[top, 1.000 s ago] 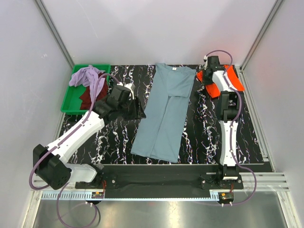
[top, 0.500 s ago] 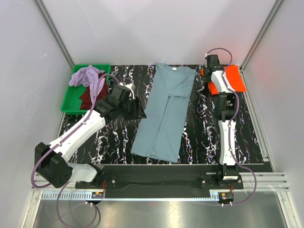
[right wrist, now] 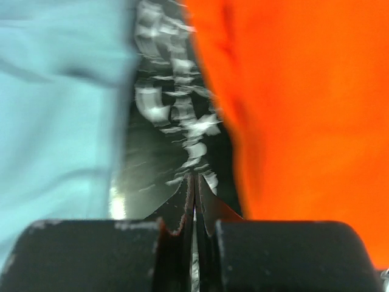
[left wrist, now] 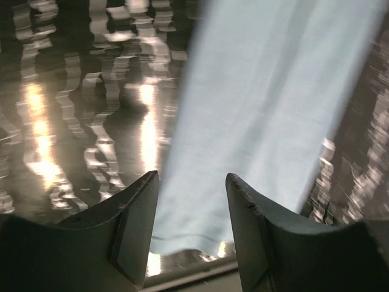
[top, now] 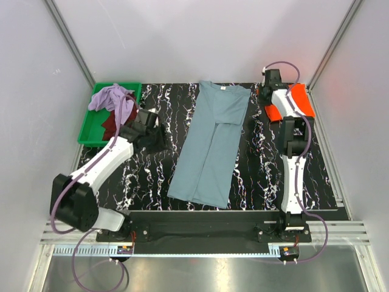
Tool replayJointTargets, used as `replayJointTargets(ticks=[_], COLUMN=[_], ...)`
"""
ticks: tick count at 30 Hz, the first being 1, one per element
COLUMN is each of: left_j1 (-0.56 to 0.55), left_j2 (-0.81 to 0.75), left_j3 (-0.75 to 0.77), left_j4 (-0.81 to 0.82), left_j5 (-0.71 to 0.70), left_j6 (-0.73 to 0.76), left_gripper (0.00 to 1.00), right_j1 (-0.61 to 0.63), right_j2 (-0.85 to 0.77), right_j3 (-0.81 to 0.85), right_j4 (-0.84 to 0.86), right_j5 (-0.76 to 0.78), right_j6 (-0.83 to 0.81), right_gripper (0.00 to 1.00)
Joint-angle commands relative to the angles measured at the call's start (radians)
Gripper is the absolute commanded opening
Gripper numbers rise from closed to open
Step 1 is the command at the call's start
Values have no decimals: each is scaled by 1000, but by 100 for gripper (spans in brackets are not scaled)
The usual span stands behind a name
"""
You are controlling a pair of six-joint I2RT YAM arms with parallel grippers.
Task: Fold and stack the t-shirts
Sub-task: Fold the tshirt
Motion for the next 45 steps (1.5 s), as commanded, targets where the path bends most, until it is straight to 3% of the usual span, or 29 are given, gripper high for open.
replayJointTargets(ticks=[1, 6, 13, 19, 23, 27, 30, 33, 45], left_j1=[48, 45, 45, -3, -37, -55, -72, -81, -130], left_j2=[69, 94, 6, -27, -24, -44, -92, -133, -270], left_j3=[-81, -251, -437, -519, -546, -571, -597, -618, -704], left_j4=[23, 139, 225, 261, 264, 255, 248, 245, 270], left_j5=[-18, 97, 109, 99, 102, 108, 116, 135, 197], left_j6=[23, -15, -55, -73, -81, -99, -122, -148, -320], left_gripper=[54, 55, 59, 59, 55, 36, 12, 0, 1], right_j1=[29, 75, 137, 140, 140, 138, 138, 138, 138], right_j2=[-210, -319, -506, -526, -470, -393, -332, -296, -175], right_j3=[-43, -173, -525, -659, -641, -600, -543, -518, -339], right_j4=[44, 39, 108, 180, 199, 182, 146, 133, 67], right_j5=[-157, -269, -376, -376, -389, -366, -338, -326, -292], right_j6=[123, 215, 313, 319, 325, 315, 293, 284, 233], right_gripper=[4, 4, 12, 13, 15, 15, 15, 15, 16])
